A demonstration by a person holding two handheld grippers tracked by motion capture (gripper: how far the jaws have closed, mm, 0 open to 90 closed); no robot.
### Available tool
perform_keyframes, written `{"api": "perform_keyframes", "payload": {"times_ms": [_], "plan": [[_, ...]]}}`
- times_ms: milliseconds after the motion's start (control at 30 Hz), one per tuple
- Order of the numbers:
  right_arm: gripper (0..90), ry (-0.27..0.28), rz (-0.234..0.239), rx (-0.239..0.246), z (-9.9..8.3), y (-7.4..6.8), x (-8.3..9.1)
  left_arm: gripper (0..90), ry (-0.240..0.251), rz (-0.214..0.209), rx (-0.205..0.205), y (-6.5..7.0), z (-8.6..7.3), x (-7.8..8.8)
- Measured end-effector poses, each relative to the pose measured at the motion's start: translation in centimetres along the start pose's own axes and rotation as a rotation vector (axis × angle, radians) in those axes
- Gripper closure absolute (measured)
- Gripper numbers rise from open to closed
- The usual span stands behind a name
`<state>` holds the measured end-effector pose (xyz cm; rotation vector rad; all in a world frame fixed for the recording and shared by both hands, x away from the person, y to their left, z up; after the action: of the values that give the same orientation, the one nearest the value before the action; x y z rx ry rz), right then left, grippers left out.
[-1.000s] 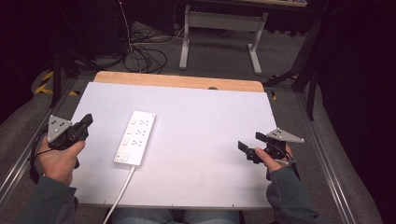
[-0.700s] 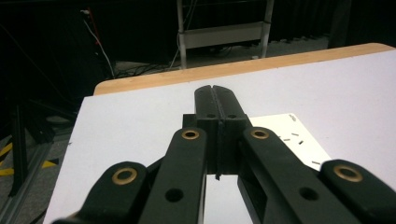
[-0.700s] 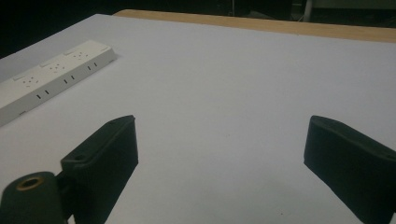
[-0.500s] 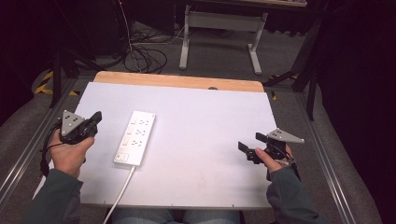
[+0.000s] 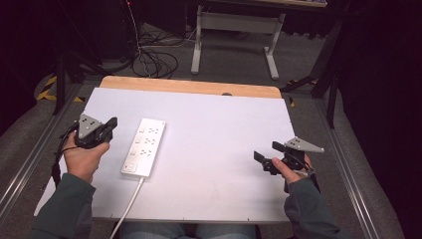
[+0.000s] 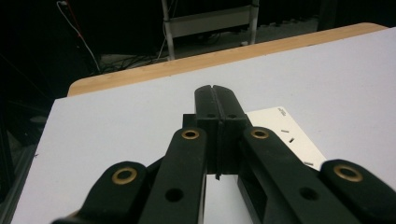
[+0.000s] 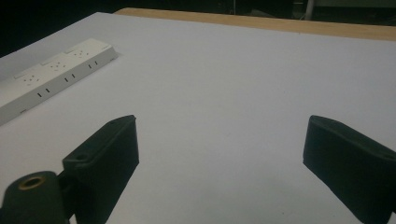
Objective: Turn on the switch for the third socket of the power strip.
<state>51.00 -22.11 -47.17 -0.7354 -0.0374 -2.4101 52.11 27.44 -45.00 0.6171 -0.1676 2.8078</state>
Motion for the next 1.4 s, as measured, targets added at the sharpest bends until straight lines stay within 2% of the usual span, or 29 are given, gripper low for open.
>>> {"api": "perform_keyframes", "payload": {"times_ms": [500,733,933,1067,1400], "plan": [[11.2,-0.005,0.004,0.009,-0.1,0.0,0.0,90.0,-0.035,-0.024,-0.038,0.9,0.3,-1.9],[11.4,-0.01,0.005,0.013,-0.1,-0.1,0.0,90.0,-0.048,-0.04,-0.036,1.3,0.3,-2.6],[11.5,-0.005,0.007,0.008,-0.1,-0.2,0.0,90.0,-0.062,-0.049,-0.05,1.6,0.2,-3.3],[11.6,-0.006,0.008,0.013,-0.1,-0.1,0.0,90.0,-0.079,-0.069,-0.066,2.0,0.2,-3.9],[11.7,-0.011,0.011,0.017,-0.2,-0.2,-0.1,90.0,-0.13,-0.079,-0.111,2.6,-0.1,-5.4]]}}
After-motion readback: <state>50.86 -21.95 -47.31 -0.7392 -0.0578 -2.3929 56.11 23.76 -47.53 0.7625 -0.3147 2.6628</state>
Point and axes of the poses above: each handheld gripper's, and its own axes: x roughly backward along the jaws, z roughly out of its top, y roughly to its right, the point moved 7 cm from there along -x, roughly forward along the jaws, and after that the axes turned 5 degrees about -y, right-handed, at the moved point
